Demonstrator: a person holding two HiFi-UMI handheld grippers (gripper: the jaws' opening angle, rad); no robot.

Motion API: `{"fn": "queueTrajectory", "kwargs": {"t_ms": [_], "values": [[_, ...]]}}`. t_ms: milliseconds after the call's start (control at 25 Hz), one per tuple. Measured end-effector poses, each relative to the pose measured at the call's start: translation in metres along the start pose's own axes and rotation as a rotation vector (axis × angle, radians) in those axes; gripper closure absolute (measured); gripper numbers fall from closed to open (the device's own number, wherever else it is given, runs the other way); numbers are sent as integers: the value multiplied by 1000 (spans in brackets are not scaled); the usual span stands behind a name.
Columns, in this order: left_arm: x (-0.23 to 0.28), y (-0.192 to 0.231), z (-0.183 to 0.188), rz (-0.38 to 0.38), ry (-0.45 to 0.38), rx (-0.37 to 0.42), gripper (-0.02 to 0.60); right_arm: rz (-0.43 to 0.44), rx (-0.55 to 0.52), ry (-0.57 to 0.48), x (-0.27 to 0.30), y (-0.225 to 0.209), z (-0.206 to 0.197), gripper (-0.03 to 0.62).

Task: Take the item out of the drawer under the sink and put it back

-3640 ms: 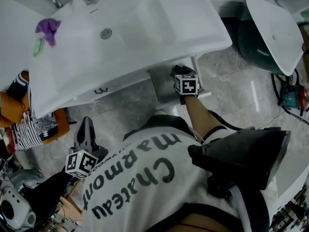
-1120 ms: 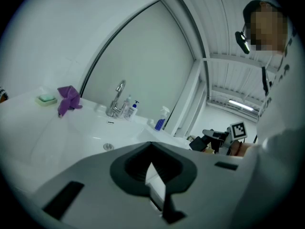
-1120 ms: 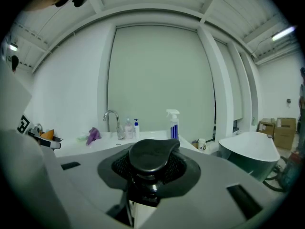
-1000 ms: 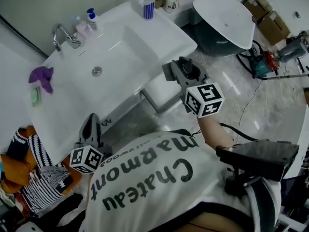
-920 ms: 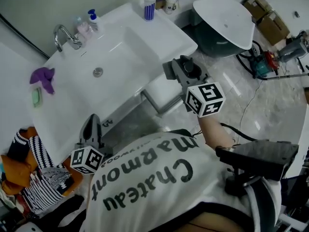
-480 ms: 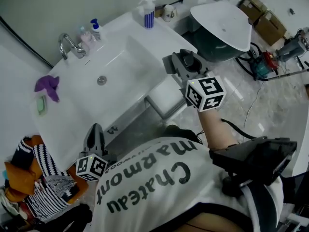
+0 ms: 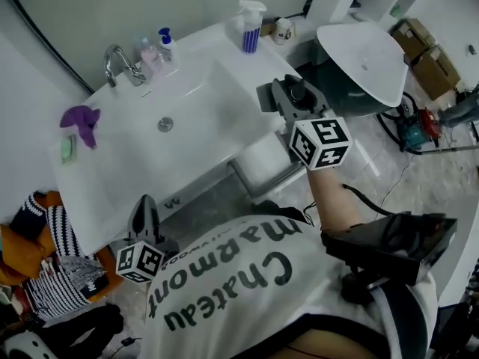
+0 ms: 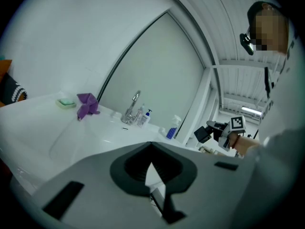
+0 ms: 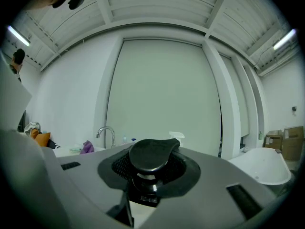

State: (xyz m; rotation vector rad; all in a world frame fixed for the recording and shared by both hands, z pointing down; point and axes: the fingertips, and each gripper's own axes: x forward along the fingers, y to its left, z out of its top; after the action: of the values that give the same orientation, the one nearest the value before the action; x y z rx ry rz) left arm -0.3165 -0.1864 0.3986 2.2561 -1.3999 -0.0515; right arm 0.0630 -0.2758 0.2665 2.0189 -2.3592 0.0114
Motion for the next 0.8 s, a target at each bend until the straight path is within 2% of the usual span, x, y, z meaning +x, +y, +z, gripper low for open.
{"fn": "queueTrajectory", "kwargs": {"t_ms": [400,520,680,800], "values": [[26,-14,-6,147,-20,-44,572,128,2,15,82,-31,-6,477],[28,-22,-13,207,-4,-54,572,174,26,22,108,-40,-16,477],[31,-28,-22,279,8,-69,572,194,42,51,139,-61,-35,477],[23,-33,-27,360,5,-84,572,228,50,67,164,-67,-50,476]]}}
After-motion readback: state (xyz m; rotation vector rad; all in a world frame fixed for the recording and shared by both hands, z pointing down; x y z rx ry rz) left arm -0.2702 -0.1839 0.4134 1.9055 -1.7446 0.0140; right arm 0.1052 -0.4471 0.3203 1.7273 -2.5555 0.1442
